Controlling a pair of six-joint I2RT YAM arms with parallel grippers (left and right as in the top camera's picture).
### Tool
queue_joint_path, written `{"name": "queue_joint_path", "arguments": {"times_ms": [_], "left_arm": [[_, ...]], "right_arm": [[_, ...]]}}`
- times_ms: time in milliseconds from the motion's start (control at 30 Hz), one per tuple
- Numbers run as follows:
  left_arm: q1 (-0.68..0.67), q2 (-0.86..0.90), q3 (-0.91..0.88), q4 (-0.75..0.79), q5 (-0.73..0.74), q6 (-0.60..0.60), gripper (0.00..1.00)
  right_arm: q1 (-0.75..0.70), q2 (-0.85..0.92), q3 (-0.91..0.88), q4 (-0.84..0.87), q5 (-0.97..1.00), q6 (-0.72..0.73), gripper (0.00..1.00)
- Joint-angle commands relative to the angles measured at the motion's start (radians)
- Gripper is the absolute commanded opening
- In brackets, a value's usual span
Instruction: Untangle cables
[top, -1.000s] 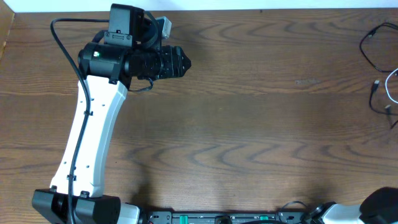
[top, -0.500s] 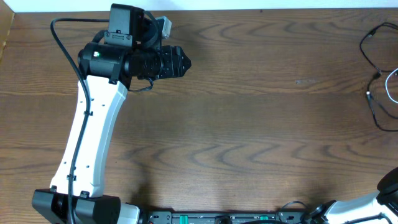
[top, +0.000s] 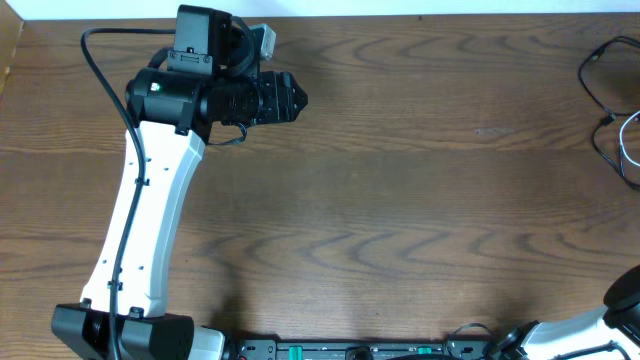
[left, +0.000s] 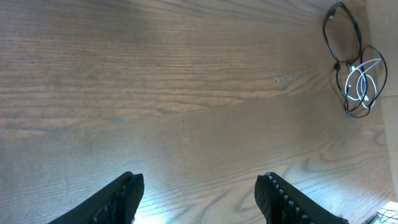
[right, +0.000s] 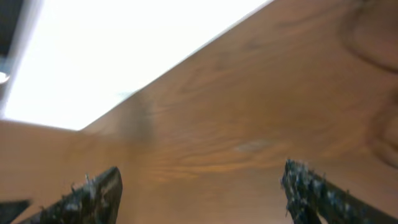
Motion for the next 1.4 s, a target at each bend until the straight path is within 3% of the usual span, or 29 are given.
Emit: {"name": "queue_joint_path", "arguments": {"times_ms": [0,67,100,167,200,300,533,633,933,1367], "left_arm": [[0.005,-0.012,-0.005,0.003,-0.013,0.021,0.63],[0.005,-0.012,-0.005,0.003,-0.033,0.021,0.65],[0.005,-0.012,-0.005,0.003,-0.041,0.021,0.77],[0.005,-0.012,-0.006,0.003,-0.052,0.021,0.94],[0.005,-0.012,-0.005,0.003,-0.060,0.021,1.00],[0.005,-0.012,-0.005,0.003,-0.063,0.021,1.00],[0.005,-0.012,-0.005,0.003,-0.063,0.021,1.00],[0.005,-0.012,-0.005,0.003,-0.063,0.021,0.99],[0.005,-0.012,-0.005,0.003,-0.063,0.021,1.00],[0.005,-0.012,-0.005,0.003,-0.063,0.021,0.99]], "right_arm": [[0.058,-0.019,0.014,-0.068,-0.124,-0.146,0.79],[0.096,-0.020,0.014,-0.121,-0.093,-0.184,0.81],[0.119,-0.020,0.014,-0.145,-0.063,-0.197,0.83],[0.159,-0.024,0.014,-0.177,0.020,-0.196,0.99],[0.179,-0.029,0.014,-0.190,0.068,-0.196,0.99],[0.245,-0.063,0.014,-0.212,0.194,-0.184,0.99],[0.428,-0.255,0.014,-0.189,0.666,0.026,0.99],[0.504,-0.340,0.014,-0.188,0.764,0.090,0.99],[0.594,-0.513,0.014,-0.196,0.769,0.140,0.99],[0.596,-0.550,0.012,-0.223,0.761,0.123,0.99]]}}
